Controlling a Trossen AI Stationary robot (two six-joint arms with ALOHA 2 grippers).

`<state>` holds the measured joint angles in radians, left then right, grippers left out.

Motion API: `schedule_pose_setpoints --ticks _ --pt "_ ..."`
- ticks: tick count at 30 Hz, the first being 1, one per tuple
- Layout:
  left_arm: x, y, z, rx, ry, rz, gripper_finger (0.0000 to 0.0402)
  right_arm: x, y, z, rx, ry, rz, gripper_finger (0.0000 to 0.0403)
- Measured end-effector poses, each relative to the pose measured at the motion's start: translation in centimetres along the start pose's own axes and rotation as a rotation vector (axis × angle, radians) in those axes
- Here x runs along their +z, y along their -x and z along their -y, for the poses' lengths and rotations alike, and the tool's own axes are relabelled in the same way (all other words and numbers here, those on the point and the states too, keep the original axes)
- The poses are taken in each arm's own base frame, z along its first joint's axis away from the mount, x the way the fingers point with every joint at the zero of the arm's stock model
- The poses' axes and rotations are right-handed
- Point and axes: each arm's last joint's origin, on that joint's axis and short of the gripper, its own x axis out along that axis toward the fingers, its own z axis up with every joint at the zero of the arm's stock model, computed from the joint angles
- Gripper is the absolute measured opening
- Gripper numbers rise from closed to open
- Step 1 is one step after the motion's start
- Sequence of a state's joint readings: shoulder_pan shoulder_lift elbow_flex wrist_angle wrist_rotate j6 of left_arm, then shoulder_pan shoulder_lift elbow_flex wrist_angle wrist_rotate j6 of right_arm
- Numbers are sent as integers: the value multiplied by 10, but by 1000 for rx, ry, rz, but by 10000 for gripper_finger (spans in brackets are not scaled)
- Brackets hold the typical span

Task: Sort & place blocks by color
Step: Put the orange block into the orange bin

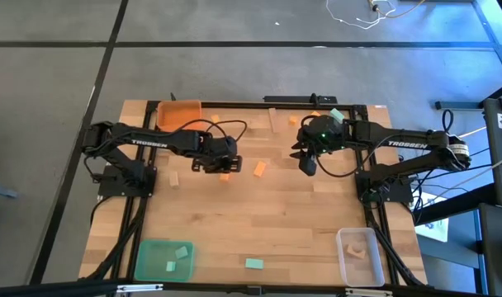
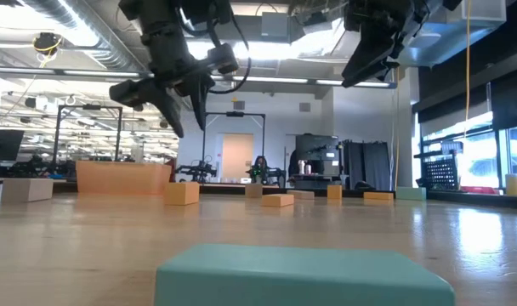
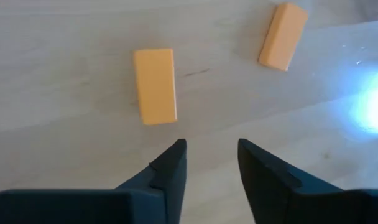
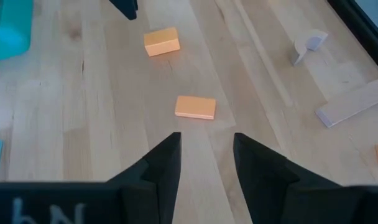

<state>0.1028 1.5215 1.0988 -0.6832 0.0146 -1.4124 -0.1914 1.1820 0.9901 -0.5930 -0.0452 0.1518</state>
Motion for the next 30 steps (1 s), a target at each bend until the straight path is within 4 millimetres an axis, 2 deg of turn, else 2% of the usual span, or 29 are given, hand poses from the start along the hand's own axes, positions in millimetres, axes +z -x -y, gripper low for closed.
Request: schedule_pose_setpoints --ticks 9,15,18,30 --pt "0 -2 -1 19 23 9 242 0 0 0 0 0 0 147" --pt "1 -32 -3 110 20 6 298 0 0 0 0 0 -1 147" --pt "2 -48 -5 157 -10 3 308 0 0 0 0 1 0 147" --pt "12 -88 -14 257 -1 4 311 0 0 0 0 0 0 147"
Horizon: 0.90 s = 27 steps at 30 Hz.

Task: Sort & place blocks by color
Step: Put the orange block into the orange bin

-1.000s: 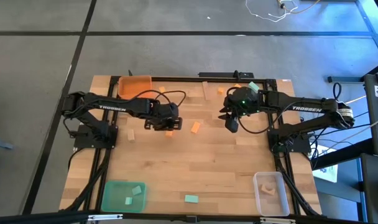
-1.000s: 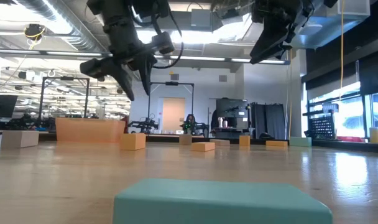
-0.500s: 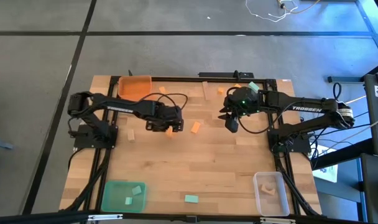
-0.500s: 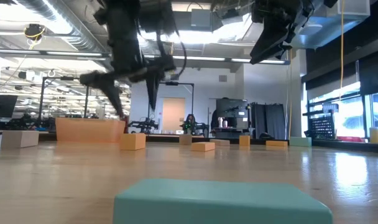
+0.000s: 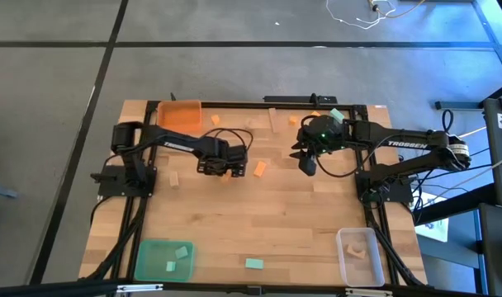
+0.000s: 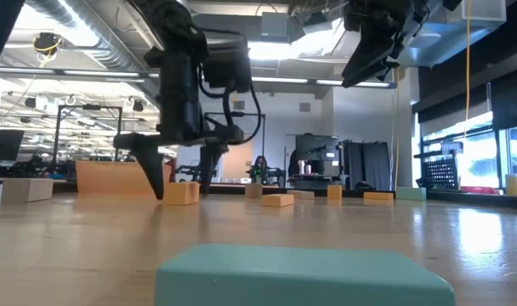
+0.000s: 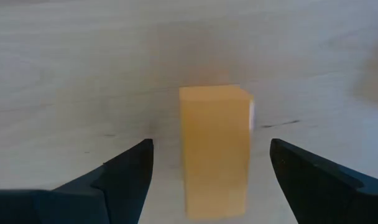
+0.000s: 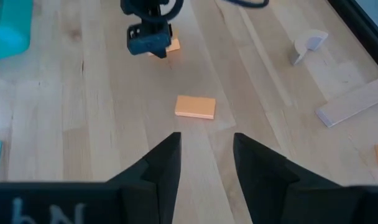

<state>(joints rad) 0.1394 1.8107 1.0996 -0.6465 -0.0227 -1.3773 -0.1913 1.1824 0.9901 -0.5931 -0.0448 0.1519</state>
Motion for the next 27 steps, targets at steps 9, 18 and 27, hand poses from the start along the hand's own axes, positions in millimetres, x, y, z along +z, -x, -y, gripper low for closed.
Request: schedule_pose_setpoints --ticks 9,18,27 --pt "0 -8 1 10 -27 -5 307 0 0 0 0 1 0 147" --pt "1 -8 2 7 -54 51 304 0 0 0 0 0 0 147" --pt "2 -9 1 26 -54 64 233 0 0 0 0 0 0 147"
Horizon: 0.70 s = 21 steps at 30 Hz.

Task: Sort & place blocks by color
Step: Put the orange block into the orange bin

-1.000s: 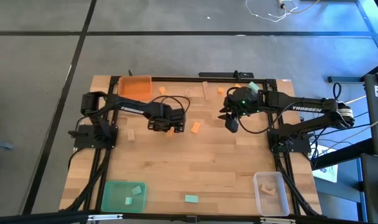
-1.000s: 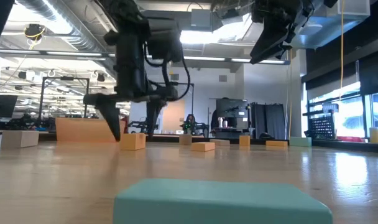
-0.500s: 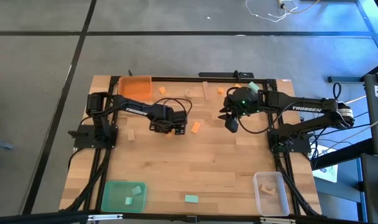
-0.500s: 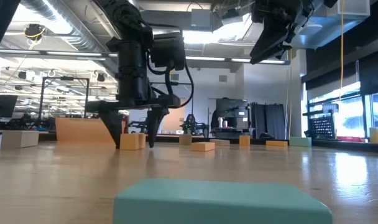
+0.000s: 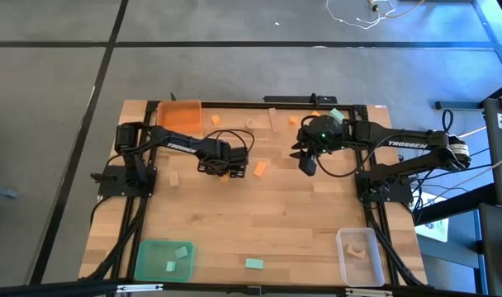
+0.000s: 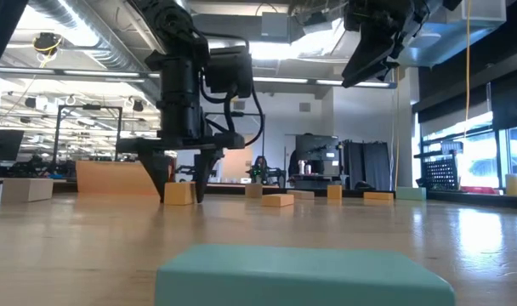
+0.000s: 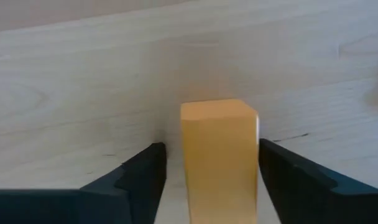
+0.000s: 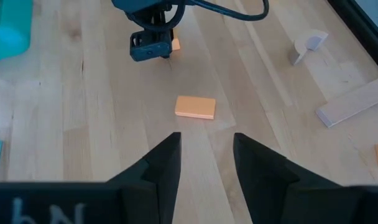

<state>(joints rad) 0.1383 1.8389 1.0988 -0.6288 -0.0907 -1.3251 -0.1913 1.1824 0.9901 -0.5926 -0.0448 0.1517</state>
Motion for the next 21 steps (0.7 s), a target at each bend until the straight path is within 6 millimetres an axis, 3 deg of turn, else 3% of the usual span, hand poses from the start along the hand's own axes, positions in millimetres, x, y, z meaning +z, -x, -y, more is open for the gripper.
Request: schedule_pose_setpoints --ticks 9,21 --pt "0 0 -1 13 -64 -8 122 0 0 0 0 1 0 147" --pt "6 6 -4 -17 -238 -69 122 0 0 0 0 1 0 147"
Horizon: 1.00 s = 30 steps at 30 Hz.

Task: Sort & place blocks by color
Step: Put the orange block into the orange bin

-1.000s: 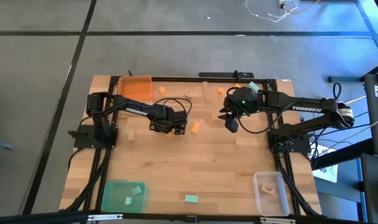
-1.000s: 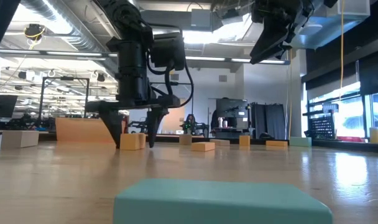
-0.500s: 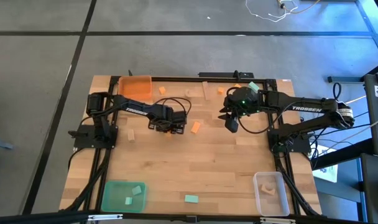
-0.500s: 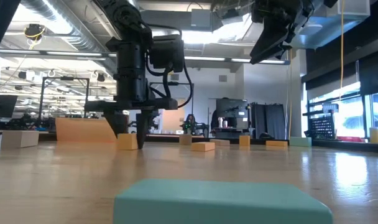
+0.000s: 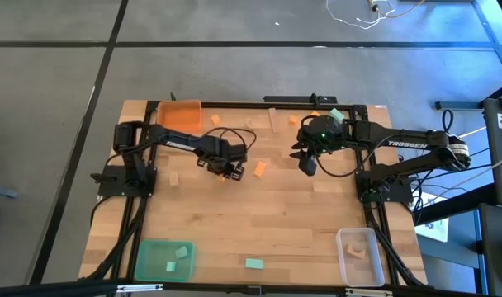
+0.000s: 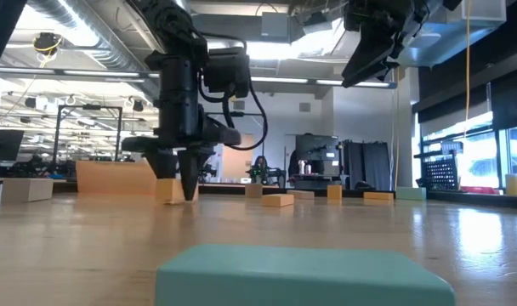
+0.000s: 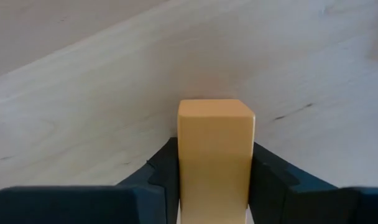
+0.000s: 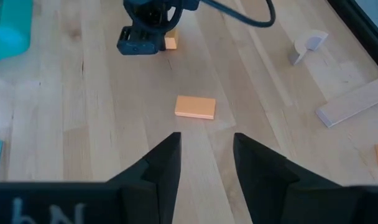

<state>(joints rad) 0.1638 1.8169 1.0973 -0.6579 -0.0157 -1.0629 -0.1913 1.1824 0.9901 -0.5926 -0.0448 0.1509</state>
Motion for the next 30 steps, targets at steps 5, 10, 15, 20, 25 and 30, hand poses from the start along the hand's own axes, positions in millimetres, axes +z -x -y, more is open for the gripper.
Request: schedule_pose_setpoints --ticks 5,10,15,20,25,30 --pt "8 12 -7 -39 -31 -25 122 0 0 0 0 0 0 147" --pt "21 35 -23 -42 -24 -2 122 0 0 0 0 0 0 147" --pt "38 64 -52 6 13 54 122 0 0 0 0 0 0 147" --pt "55 97 -87 22 76 149 122 0 0 0 0 0 0 147" --pt "75 118 -124 46 163 241 122 0 0 0 0 -1 0 147" --pt "93 120 -154 94 205 261 122 0 0 0 0 -1 0 147"
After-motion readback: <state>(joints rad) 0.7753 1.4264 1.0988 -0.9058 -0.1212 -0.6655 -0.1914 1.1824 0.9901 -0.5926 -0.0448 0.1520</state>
